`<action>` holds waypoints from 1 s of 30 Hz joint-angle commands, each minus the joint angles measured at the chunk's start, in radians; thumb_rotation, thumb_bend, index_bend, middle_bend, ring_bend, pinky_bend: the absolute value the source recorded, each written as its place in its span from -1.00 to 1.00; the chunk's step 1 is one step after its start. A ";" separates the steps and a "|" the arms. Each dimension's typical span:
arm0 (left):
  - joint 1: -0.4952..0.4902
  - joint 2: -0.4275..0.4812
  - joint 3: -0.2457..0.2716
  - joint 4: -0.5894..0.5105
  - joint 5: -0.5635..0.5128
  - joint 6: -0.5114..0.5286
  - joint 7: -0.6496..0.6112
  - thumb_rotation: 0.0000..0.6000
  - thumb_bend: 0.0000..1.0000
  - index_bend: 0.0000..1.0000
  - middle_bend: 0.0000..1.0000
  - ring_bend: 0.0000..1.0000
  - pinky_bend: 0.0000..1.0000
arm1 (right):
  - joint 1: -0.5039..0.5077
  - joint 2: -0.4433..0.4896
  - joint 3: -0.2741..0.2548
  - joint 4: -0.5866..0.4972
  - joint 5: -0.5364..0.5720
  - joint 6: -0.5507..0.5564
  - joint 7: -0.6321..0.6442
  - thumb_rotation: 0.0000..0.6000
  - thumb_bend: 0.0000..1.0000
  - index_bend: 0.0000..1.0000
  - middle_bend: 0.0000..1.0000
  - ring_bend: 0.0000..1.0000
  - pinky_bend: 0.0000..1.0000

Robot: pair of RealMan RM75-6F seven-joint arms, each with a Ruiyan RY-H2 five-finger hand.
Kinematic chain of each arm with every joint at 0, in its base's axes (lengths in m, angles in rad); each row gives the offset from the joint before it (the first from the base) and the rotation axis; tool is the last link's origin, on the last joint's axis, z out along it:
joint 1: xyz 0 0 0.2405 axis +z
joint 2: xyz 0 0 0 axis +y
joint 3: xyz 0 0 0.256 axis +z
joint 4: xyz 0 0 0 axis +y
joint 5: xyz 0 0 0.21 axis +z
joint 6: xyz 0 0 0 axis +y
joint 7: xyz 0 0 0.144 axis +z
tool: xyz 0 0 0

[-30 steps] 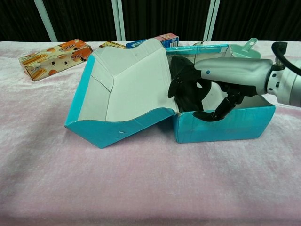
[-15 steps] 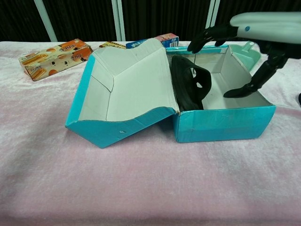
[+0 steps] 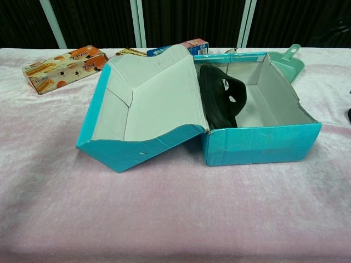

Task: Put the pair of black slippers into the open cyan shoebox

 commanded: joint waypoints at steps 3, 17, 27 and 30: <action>0.002 0.001 0.003 -0.003 0.003 0.002 0.003 1.00 -1.00 -0.82 -0.66 -0.82 -0.85 | -0.022 -0.031 -0.047 0.120 0.000 -0.055 -0.012 1.00 -0.90 -0.75 -0.78 -1.00 -0.75; 0.021 0.000 0.012 0.007 0.005 0.024 -0.004 1.00 -1.00 -0.82 -0.67 -0.82 -0.85 | -0.057 -0.173 -0.093 0.390 0.014 -0.091 -0.152 1.00 -0.91 -0.75 -0.77 -1.00 -0.75; 0.021 -0.005 0.014 0.004 0.015 0.025 0.000 1.00 -1.00 -0.82 -0.67 -0.82 -0.85 | -0.080 -0.190 -0.088 0.466 0.005 -0.087 -0.120 1.00 -0.91 -0.74 -0.76 -1.00 -0.75; 0.022 -0.007 0.016 0.004 0.018 0.025 0.003 1.00 -1.00 -0.82 -0.66 -0.82 -0.85 | -0.076 -0.200 -0.084 0.495 -0.006 -0.095 -0.103 1.00 -0.89 -0.69 -0.73 -1.00 -0.75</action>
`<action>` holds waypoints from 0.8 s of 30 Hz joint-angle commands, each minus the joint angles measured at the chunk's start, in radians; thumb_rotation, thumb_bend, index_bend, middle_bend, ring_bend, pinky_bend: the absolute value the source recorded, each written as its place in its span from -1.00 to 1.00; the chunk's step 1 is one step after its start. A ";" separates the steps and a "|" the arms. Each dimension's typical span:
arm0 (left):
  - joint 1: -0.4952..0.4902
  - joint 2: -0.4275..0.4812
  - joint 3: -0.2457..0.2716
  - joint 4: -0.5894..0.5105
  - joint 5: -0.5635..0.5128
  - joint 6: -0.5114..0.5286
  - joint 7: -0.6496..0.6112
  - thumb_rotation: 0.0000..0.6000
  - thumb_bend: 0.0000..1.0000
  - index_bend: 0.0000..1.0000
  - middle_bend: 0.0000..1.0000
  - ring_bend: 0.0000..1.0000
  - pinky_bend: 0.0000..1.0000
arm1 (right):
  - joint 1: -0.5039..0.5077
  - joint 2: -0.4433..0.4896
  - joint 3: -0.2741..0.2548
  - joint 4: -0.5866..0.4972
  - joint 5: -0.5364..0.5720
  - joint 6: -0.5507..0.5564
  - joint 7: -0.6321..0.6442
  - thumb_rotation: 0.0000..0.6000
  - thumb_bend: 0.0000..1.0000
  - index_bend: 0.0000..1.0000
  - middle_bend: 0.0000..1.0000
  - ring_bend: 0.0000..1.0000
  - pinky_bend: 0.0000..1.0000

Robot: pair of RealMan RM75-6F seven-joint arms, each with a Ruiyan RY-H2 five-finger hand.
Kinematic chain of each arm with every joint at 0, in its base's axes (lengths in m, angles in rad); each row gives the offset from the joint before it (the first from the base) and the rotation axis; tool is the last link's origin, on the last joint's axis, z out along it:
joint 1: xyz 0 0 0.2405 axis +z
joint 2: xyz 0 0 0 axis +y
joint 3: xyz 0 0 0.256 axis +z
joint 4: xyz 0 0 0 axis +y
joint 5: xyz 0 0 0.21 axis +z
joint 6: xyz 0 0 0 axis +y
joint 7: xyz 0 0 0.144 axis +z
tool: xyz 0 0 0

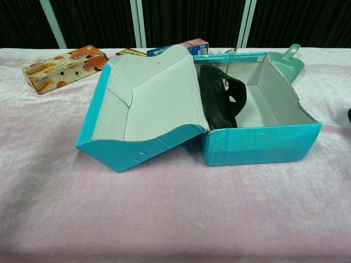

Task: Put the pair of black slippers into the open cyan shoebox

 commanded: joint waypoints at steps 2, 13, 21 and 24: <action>0.004 -0.002 0.003 0.002 0.001 0.004 -0.002 1.00 -1.00 -0.82 -0.66 -0.82 -0.85 | 0.009 -0.023 0.006 0.063 -0.007 -0.029 0.025 1.00 -0.86 -0.67 -0.72 -1.00 -0.75; 0.011 -0.005 0.010 0.013 0.001 0.008 -0.025 1.00 -1.00 -0.82 -0.67 -0.82 -0.85 | 0.076 -0.093 0.027 0.225 0.004 -0.187 0.098 1.00 -0.64 -0.47 -0.66 -1.00 -0.75; 0.013 -0.006 0.010 0.023 -0.009 0.004 -0.041 1.00 -1.00 -0.82 -0.67 -0.82 -0.85 | 0.095 -0.106 0.059 0.232 0.044 -0.230 0.111 1.00 -0.41 -0.11 -0.32 -0.91 -0.75; 0.012 -0.007 0.010 0.027 -0.012 -0.001 -0.045 1.00 -1.00 -0.82 -0.67 -0.82 -0.85 | 0.087 -0.091 0.065 0.206 0.041 -0.209 0.121 1.00 -0.37 -0.01 -0.24 -0.84 -0.75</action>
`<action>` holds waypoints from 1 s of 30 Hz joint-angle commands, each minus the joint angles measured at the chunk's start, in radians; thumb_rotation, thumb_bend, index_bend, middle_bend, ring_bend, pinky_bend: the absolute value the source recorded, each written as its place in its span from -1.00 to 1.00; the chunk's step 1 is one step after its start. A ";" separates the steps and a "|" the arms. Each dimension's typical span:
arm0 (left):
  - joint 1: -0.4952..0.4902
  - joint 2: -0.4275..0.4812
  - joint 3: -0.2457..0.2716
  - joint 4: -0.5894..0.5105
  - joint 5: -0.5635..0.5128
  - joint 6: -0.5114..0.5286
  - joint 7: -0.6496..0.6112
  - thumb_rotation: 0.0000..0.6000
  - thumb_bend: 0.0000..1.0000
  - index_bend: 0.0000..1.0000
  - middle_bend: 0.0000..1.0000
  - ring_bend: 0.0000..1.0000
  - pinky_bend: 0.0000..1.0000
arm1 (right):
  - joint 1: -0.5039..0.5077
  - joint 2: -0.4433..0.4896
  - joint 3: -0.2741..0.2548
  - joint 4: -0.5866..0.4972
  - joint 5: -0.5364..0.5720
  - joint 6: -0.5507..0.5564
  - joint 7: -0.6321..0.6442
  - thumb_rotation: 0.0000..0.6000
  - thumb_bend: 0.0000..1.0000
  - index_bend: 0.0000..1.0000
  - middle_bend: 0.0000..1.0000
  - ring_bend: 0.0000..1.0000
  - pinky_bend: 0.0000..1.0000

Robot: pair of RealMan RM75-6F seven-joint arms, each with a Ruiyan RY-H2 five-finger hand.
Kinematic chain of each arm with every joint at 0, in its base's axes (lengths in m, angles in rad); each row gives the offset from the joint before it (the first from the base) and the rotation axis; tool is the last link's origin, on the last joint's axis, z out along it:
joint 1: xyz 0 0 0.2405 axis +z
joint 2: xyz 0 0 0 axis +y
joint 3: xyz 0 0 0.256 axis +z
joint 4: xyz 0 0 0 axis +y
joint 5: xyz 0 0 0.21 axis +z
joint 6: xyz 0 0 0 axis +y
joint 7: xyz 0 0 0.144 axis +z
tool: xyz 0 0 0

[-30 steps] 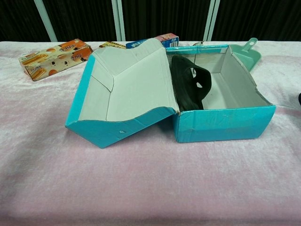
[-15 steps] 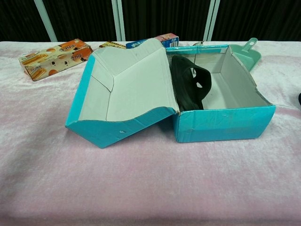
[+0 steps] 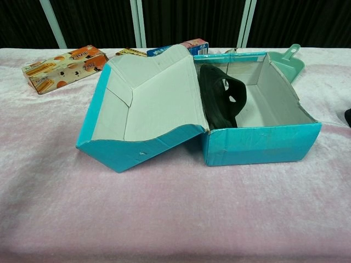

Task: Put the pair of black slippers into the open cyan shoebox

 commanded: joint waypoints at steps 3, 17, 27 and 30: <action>-0.004 -0.001 -0.001 0.002 0.000 -0.004 -0.003 1.00 -1.00 -0.82 -0.67 -0.82 -0.85 | -0.018 0.038 0.012 -0.069 -0.011 0.054 0.012 1.00 -0.36 0.01 -0.22 -0.83 -0.75; -0.008 -0.005 -0.004 0.006 0.004 -0.006 -0.004 1.00 -1.00 -0.82 -0.67 -0.82 -0.85 | -0.105 0.249 0.081 -0.457 -0.069 0.340 0.041 1.00 -0.37 0.02 -0.22 -0.83 -0.75; -0.012 -0.009 -0.002 0.010 0.008 -0.009 -0.010 1.00 -1.00 -0.82 -0.67 -0.82 -0.85 | -0.102 0.342 0.203 -0.743 -0.029 0.400 0.264 1.00 -0.42 0.02 -0.24 -0.84 -0.75; -0.013 -0.009 -0.002 0.012 0.008 -0.011 -0.012 1.00 -1.00 -0.82 -0.67 -0.82 -0.85 | -0.069 0.334 0.238 -0.788 0.006 0.353 0.340 1.00 -0.43 0.02 -0.25 -0.84 -0.75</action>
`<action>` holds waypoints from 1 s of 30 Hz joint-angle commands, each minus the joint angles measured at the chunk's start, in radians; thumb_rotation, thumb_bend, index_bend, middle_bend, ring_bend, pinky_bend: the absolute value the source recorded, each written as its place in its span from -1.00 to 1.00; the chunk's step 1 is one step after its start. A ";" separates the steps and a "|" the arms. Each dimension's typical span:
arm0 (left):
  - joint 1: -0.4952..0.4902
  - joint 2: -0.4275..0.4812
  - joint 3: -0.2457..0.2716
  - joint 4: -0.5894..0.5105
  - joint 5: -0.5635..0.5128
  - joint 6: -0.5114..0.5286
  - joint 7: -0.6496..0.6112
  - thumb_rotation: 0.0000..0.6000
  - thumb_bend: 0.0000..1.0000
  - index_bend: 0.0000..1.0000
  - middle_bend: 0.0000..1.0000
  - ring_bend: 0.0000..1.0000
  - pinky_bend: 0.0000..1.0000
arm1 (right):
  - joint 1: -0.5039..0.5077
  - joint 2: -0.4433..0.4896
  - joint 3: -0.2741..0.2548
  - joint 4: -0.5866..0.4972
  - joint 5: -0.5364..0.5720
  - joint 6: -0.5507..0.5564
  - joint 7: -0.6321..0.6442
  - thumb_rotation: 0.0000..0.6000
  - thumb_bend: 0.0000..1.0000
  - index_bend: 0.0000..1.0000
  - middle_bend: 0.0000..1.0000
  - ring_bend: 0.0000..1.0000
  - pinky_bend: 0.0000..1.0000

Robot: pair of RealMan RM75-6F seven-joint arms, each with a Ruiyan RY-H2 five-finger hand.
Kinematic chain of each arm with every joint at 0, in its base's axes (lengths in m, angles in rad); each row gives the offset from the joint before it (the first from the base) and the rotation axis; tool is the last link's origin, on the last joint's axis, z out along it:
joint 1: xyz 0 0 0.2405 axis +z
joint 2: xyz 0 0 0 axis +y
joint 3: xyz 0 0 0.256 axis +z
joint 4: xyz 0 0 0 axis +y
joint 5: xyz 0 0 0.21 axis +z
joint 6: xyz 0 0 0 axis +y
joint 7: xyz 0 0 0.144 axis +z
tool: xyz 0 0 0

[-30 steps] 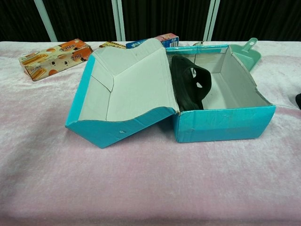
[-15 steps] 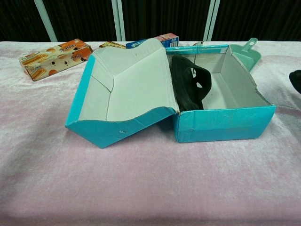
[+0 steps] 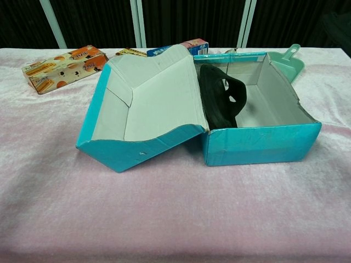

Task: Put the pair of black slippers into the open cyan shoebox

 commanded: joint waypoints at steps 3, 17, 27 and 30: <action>0.000 0.000 0.000 0.003 0.000 0.001 -0.002 1.00 -1.00 -0.82 -0.67 -0.82 -0.85 | 0.083 -0.021 0.084 -0.080 0.095 -0.096 0.115 1.00 -0.44 0.02 -0.25 -0.84 -0.75; 0.017 0.014 0.004 -0.009 -0.013 0.014 0.004 1.00 -1.00 -0.83 -0.67 -0.82 -0.85 | 0.277 -0.247 0.123 0.168 0.294 -0.302 0.082 1.00 -0.48 0.02 -0.26 -0.88 -0.75; 0.011 0.019 0.002 -0.034 -0.013 -0.004 0.030 1.00 -1.00 -0.83 -0.68 -0.82 -0.85 | 0.333 -0.330 0.159 0.271 0.408 -0.318 0.052 1.00 -0.49 0.02 -0.26 -0.88 -0.75; 0.010 0.021 0.001 -0.040 -0.016 -0.008 0.035 1.00 -1.00 -0.84 -0.68 -0.82 -0.85 | 0.348 -0.352 0.164 0.281 0.462 -0.307 0.015 1.00 -0.53 0.02 -0.26 -0.88 -0.76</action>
